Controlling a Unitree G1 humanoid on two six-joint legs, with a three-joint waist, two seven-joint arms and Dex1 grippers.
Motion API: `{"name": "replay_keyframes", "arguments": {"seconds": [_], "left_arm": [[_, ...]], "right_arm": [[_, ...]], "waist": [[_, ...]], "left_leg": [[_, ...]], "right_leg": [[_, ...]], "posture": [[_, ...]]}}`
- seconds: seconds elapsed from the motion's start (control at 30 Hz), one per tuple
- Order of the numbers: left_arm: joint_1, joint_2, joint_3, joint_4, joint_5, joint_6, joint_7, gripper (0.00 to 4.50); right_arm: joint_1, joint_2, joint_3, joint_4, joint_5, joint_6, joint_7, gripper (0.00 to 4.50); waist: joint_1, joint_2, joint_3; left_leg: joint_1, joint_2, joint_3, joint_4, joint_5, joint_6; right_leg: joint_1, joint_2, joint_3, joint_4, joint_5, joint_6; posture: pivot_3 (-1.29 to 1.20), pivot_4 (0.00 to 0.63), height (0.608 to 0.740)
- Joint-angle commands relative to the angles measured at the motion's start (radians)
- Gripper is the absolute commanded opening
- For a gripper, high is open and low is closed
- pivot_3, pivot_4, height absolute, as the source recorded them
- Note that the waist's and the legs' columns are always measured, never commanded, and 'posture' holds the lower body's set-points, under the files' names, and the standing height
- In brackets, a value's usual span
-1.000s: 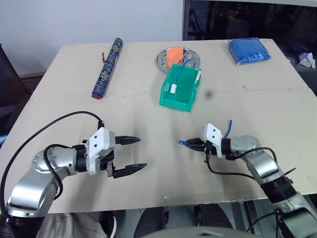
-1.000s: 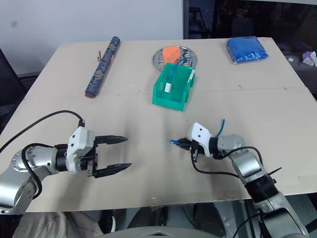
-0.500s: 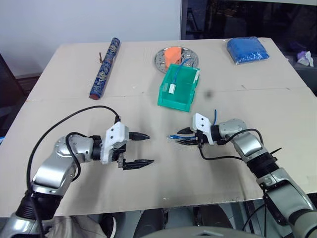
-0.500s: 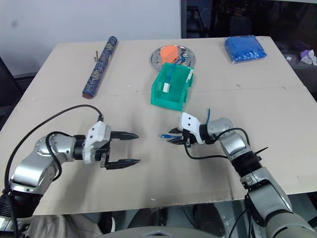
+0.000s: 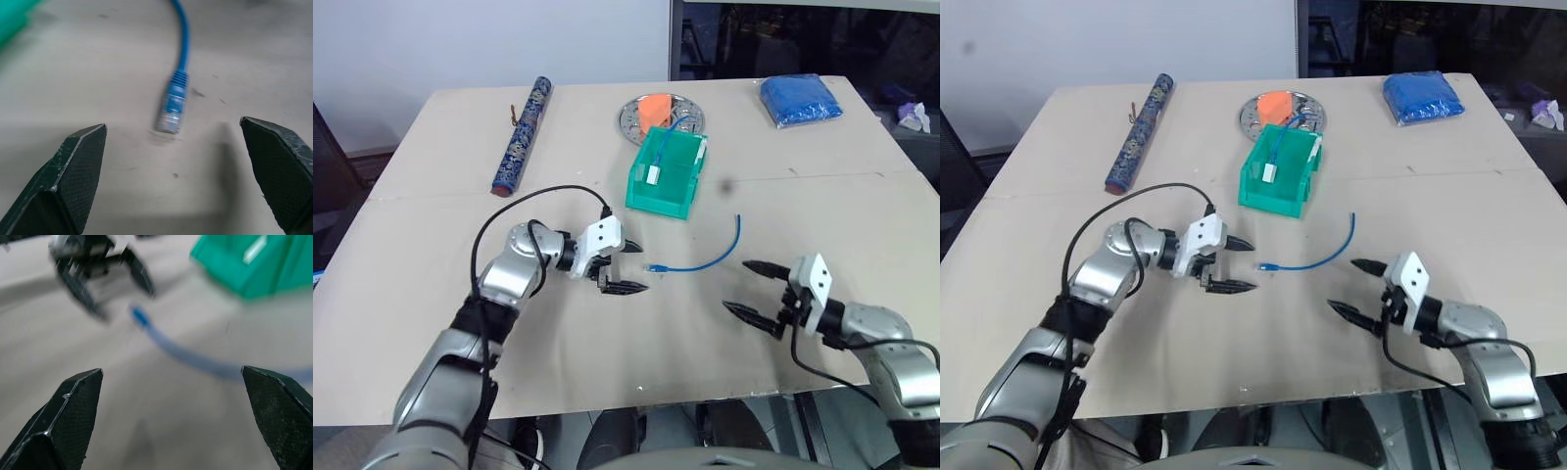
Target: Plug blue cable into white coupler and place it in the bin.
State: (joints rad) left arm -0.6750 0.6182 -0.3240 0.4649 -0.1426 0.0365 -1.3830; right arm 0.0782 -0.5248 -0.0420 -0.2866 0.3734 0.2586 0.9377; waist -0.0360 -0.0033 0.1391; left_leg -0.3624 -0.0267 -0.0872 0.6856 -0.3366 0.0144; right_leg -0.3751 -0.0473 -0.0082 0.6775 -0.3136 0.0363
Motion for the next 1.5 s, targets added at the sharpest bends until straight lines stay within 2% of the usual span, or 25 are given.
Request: {"name": "replay_keyframes", "arguments": {"seconds": [0.03, 0.07, 0.17, 0.33, 0.53, 0.6, 0.63, 0.8, 0.9, 1.0, 1.13, 1.23, 1.3, 1.43, 1.5], "left_arm": [[-0.06, -0.024, -0.035, 0.137, 0.05, -0.142, -0.103, 3.96], [-0.075, -0.032, -0.042, 0.173, 0.064, -0.177, -0.119, 3.82], [-0.103, -0.063, -0.046, 0.253, 0.088, -0.246, -0.139, 2.25], [-0.098, -0.113, -0.04, 0.28, 0.093, -0.281, -0.14, 0.04], [-0.062, -0.126, -0.017, 0.247, 0.089, -0.277, -0.13, 0.04], [-0.047, -0.137, 0.011, 0.21, 0.045, -0.203, -0.133, 0.04], [-0.041, -0.145, 0.028, 0.184, 0.017, -0.157, -0.134, 0.04], [0.004, -0.191, 0.135, -0.124, -0.271, 0.378, -0.114, 0.04], [0.025, -0.197, 0.167, -0.253, -0.384, 0.579, -0.082, 0.04], [0.019, -0.218, 0.219, -0.31, -0.482, 0.72, -0.027, 0.04], [0.016, -0.219, 0.241, -0.333, -0.523, 0.781, 0.008, 0.04], [0.013, -0.221, 0.25, -0.331, -0.536, 0.791, 0.023, 0.0], [0.014, -0.22, 0.247, -0.331, -0.537, 0.791, 0.026, 0.0], [0.013, -0.231, 0.253, -0.326, -0.547, 0.797, 0.049, 0.0], [0.015, -0.234, 0.25, -0.329, -0.55, 0.797, 0.059, 0.0]], "right_arm": [[0.007, 0.007, -0.026, -0.076, 0.037, -0.001, -0.037, 4.5], [0.011, 0.008, -0.023, -0.082, 0.038, 0.001, -0.044, 4.5], [0.02, 0.008, -0.011, -0.089, 0.034, -0.002, -0.06, 4.5], [0.035, 0.013, 0.0, -0.099, 0.033, -0.004, -0.083, 4.5], [0.06, 0.014, 0.011, -0.11, 0.039, 0.0, -0.093, 4.5], [0.063, 0.027, 0.009, -0.128, 0.084, 0.043, -0.105, 4.5], [0.064, 0.037, 0.003, -0.139, 0.119, 0.075, -0.115, 4.5], [0.058, 0.129, -0.027, -0.206, 0.439, 0.323, -0.217, 4.5], [0.008, 0.187, -0.035, -0.215, 0.561, 0.394, -0.294, 4.5], [-0.065, 0.251, -0.052, -0.215, 0.663, 0.418, -0.38, 4.5], [-0.139, 0.3, -0.068, -0.213, 0.756, 0.415, -0.428, 4.5], [-0.164, 0.309, -0.053, -0.203, 0.756, 0.412, -0.442, 3.67], [-0.173, 0.309, -0.045, -0.201, 0.759, 0.415, -0.442, 2.83], [-0.173, 0.298, -0.022, -0.206, 0.746, 0.421, -0.429, 0.77], [-0.176, 0.298, -0.018, -0.203, 0.745, 0.42, -0.431, 0.05]], "waist": [[-0.002, 0.0, 0.0], [0.0, -0.001, -0.001], [0.001, -0.002, -0.001], [0.003, -0.002, -0.001], [0.013, -0.002, -0.001], [0.016, -0.002, -0.001], [0.017, -0.002, -0.001], [0.019, -0.002, -0.001], [0.016, -0.002, -0.001], [0.009, -0.002, -0.001], [0.004, -0.002, -0.001], [0.002, -0.002, -0.001], [-0.001, -0.002, -0.001], [-0.003, -0.002, -0.001], [-0.004, -0.002, -0.001]], "left_leg": [[0.001, 0.0, 0.001, 0.0, 0.0, 0.0], [0.001, 0.0, 0.001, 0.001, 0.0, 0.0], [0.001, -0.001, 0.0, 0.001, 0.0, 0.0], [0.001, -0.003, -0.002, 0.001, 0.0, 0.0], [0.0, -0.004, -0.003, 0.001, 0.0, 0.0], [0.0, -0.004, -0.004, 0.001, 0.0, 0.0], [0.0, -0.004, -0.004, 0.001, 0.0, 0.0], [-0.002, -0.003, -0.009, 0.002, 0.0, 0.0], [-0.002, -0.003, -0.01, 0.003, 0.0, 0.0], [0.0, -0.004, -0.011, 0.002, 0.0, 0.0], [0.0, -0.004, -0.012, 0.002, 0.0, 0.0], [-0.001, -0.005, -0.012, 0.002, 0.0, 0.0], [-0.001, -0.005, -0.012, 0.002, 0.0, 0.0], [0.0, -0.005, -0.013, 0.002, 0.0, 0.0], [0.0, -0.005, -0.013, 0.002, 0.0, 0.0]], "right_leg": [[0.0, 0.0, 0.002, 0.001, 0.0, 0.0], [0.0, 0.001, 0.002, 0.001, 0.0, 0.001], [0.0, 0.0, 0.001, 0.001, 0.001, 0.001], [0.0, -0.001, 0.0, 0.0, 0.001, 0.001], [0.0, -0.003, 0.0, 0.0, 0.0, 0.002], [0.0, -0.003, 0.0, 0.0, 0.0, 0.002], [0.0, -0.003, 0.0, 0.0, 0.0, 0.002], [0.0, -0.006, 0.0, 0.0, 0.0, 0.002], [0.0, -0.006, 0.001, 0.0, 0.0, 0.002], [0.0, -0.006, 0.004, 0.001, 0.0, 0.002], [0.0, -0.005, 0.003, 0.001, 0.0, 0.002], [0.0, -0.006, 0.002, 0.0, 0.0, 0.002], [0.0, -0.006, 0.003, 0.0, 0.0, 0.002], [0.0, -0.005, 0.003, 0.0, 0.0, 0.002], [0.0, -0.005, 0.003, 0.0, 0.0, 0.002]], "posture": [[0.0, 0.15, 0.74], [0.0, 0.15, 0.74], [0.0, 0.15, 0.74], [0.0, 0.15, 0.74], [0.0, 0.15, 0.74], [0.0, 0.15, 0.74], [0.0, 0.15, 0.74], [0.0, 0.15, 0.74], [0.0, 0.15, 0.74], [0.0, 0.15, 0.74], [0.0, 0.15, 0.74], [0.0, 0.15, 0.74], [0.0, 0.15, 0.74], [0.0, 0.15, 0.74], [0.0, 0.15, 0.74]]}}
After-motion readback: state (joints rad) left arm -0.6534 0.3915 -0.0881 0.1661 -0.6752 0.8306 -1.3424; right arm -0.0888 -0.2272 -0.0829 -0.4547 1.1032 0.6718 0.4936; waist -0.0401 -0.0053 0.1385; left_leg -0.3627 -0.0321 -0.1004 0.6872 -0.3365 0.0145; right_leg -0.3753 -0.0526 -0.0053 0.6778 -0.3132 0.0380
